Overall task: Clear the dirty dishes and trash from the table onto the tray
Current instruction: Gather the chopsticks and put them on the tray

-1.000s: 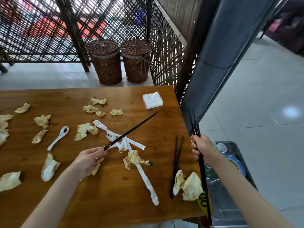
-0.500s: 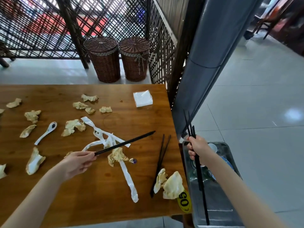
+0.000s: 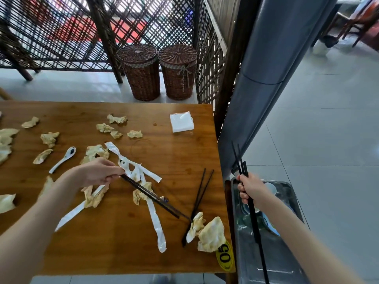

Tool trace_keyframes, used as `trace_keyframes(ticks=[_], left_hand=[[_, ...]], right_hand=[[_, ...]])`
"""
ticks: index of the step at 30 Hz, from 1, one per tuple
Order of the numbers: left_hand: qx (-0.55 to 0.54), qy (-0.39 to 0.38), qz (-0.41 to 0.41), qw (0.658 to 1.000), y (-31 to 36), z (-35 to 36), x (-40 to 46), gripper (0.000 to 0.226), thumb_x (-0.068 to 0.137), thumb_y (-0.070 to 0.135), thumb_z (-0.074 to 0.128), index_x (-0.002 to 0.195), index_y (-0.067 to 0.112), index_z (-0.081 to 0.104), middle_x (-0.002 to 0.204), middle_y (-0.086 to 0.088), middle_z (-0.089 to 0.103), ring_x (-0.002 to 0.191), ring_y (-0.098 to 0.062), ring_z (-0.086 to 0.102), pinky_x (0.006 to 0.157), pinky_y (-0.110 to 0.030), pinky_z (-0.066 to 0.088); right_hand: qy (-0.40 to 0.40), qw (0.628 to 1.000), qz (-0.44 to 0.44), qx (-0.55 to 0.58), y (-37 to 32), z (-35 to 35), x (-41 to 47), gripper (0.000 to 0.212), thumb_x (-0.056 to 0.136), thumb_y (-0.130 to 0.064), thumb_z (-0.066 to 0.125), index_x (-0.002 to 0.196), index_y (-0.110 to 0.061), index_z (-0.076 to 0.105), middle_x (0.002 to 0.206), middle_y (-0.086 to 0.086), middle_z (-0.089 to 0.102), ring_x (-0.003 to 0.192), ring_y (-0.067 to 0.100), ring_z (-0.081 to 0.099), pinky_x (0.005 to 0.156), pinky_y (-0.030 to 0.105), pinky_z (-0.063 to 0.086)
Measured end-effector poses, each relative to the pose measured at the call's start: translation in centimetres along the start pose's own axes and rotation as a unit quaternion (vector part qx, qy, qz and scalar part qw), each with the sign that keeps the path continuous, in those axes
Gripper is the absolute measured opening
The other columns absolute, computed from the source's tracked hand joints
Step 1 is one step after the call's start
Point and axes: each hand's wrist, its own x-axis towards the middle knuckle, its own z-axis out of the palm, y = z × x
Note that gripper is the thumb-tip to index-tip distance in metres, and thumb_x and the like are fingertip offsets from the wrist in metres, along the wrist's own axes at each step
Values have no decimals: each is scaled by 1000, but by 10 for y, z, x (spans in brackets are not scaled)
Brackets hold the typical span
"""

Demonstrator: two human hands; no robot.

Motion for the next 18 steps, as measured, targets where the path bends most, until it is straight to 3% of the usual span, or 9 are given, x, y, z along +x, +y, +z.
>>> trace_keyframes(ticks=[3,10,14,18], left_hand=[[6,13,8,1000,15,12,7,25,89,13,62,66,6,55,54,-2,46,49,-12,39,54,-24,34],[-32,15,20,999,35,24,28,22,93,4,54,71,8,51,61,-5,39,55,-16,33,58,-27,29],[-124,10,4,992,29,21,53,5,90,9,61,90,5,58,66,-3,47,58,-14,42,60,-25,38],[-220,-27,-22,975,12,18,75,21,92,17,58,105,2,64,76,-5,48,68,-13,46,62,-23,46]], right_hand=[[5,1000,11,8,0,1,4,19,100,-13,29,89,-11,44,55,2,34,34,11,29,34,20,27],[27,999,25,28,-2,-1,16,20,101,-15,30,89,-11,46,54,3,33,33,11,28,33,19,27],[34,999,25,34,0,-1,21,21,101,-14,30,88,-10,46,52,2,33,32,11,28,32,18,27],[33,999,32,25,0,3,24,20,101,-15,30,89,-10,45,52,2,34,31,10,29,32,19,28]])
